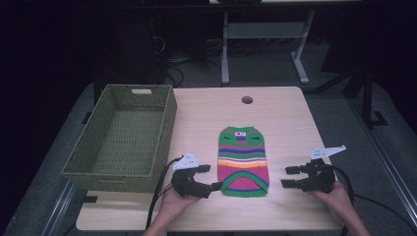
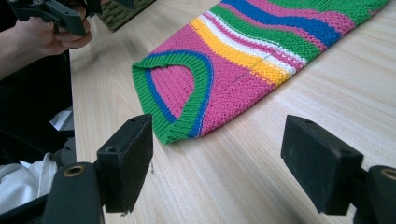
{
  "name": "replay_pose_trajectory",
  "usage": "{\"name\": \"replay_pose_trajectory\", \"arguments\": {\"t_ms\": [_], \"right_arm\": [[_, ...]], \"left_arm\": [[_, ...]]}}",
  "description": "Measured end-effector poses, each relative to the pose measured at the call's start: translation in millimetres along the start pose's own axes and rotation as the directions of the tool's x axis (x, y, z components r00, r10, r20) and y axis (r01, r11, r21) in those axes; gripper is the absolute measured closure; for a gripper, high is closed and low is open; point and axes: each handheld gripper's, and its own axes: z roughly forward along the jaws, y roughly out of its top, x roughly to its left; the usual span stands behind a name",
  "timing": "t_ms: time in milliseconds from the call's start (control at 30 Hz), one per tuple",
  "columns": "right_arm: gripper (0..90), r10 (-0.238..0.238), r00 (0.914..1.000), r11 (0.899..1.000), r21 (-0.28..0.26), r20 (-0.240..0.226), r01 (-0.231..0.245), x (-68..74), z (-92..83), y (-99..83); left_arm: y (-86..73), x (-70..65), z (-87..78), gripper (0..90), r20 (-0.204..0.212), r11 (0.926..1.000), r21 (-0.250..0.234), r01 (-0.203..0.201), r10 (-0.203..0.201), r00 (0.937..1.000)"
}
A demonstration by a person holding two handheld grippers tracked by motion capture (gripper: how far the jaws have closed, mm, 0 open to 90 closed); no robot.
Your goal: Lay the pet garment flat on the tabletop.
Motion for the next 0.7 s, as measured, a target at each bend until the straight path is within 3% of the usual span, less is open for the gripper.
{"name": "replay_pose_trajectory", "arguments": {"t_ms": [700], "right_arm": [[24.1,0.021,0.999,0.999,-0.04,0.039,-0.019,12.4,-16.0,-32.3]], "left_arm": [[-19.1,-12.9,-21.5,18.9,-0.022,0.9999,0.011,-0.003,0.003,0.9998]]}}
